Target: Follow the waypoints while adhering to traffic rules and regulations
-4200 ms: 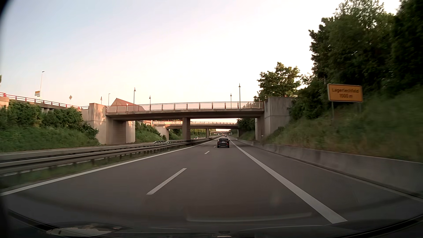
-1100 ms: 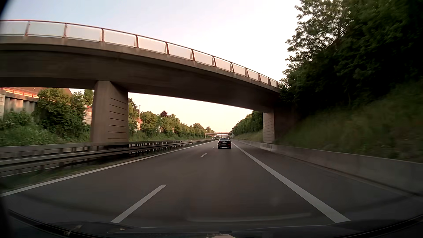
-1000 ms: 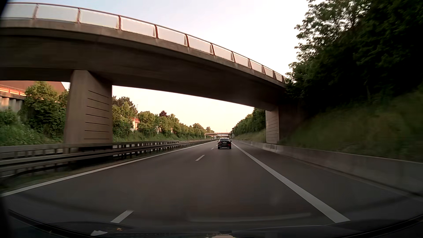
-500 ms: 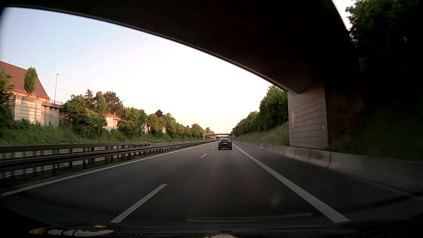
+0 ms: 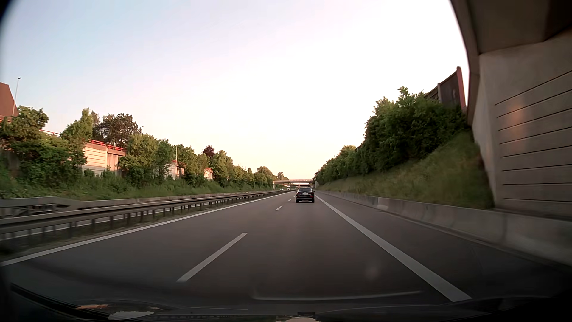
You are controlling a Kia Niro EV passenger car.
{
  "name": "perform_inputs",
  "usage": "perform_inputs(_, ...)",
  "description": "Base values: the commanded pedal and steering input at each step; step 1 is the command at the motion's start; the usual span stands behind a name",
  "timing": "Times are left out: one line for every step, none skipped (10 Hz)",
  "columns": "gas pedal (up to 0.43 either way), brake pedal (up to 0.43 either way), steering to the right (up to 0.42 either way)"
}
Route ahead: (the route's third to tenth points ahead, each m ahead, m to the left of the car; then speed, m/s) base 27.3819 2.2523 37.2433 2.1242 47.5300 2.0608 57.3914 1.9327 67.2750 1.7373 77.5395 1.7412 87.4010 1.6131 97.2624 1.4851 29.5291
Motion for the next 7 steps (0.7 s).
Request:
perform_inputs(0.22, 0.012, 0.0)
perform_inputs(0.228, 0.012, 0.0)
perform_inputs(0.228, 0.018, 0.0)
perform_inputs(0.24, 0.018, 0.0)
perform_inputs(0.24, 0.018, 0.0)
perform_inputs(0.248, 0.018, 0.0)
perform_inputs(0.268, 0.018, 0.0)
